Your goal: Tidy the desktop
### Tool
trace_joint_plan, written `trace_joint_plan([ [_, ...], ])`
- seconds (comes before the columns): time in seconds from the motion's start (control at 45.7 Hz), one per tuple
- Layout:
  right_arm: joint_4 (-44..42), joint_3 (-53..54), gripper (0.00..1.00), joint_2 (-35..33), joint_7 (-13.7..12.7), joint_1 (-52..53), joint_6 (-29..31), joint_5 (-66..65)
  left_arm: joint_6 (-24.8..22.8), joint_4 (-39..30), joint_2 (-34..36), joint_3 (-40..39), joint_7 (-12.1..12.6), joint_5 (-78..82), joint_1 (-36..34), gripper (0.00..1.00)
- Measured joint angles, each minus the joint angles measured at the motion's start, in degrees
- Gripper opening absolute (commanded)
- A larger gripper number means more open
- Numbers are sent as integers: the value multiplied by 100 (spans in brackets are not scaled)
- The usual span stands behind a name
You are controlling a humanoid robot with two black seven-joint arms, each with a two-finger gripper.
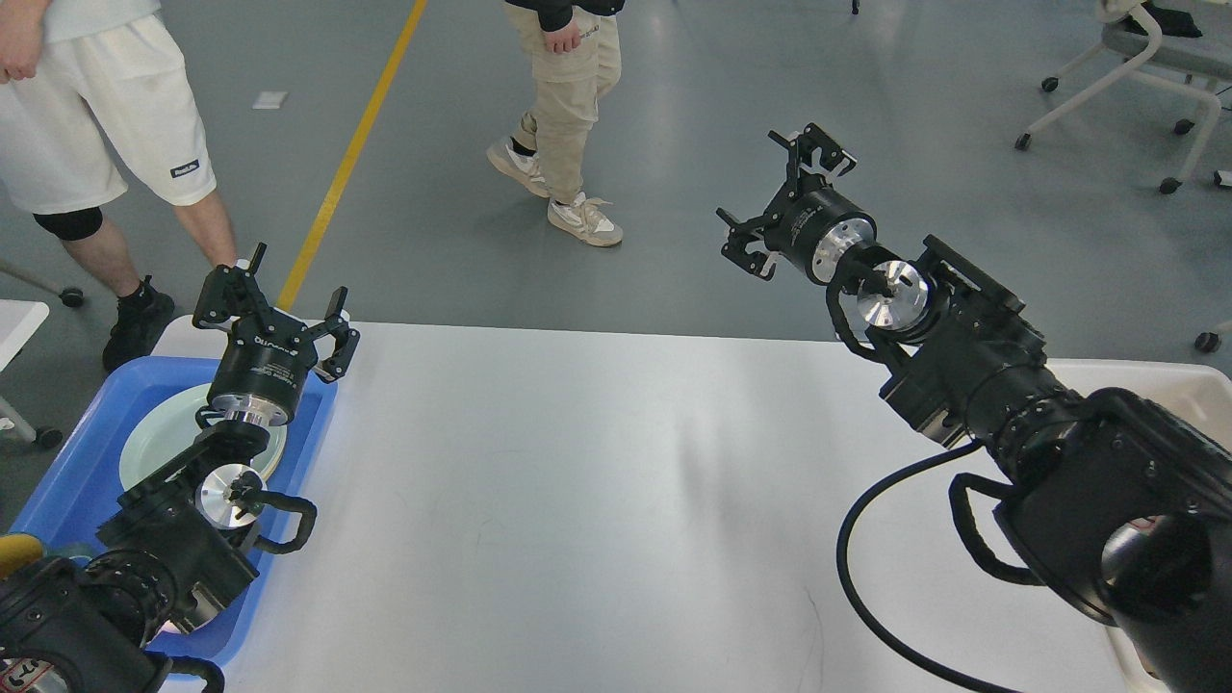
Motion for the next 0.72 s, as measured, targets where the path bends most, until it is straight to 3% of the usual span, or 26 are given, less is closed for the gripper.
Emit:
trace_joint_plan([
  [0.722, 14, -4, 100, 18, 4, -560, 67, 8, 4, 0, -2, 0, 0, 0, 0, 96],
])
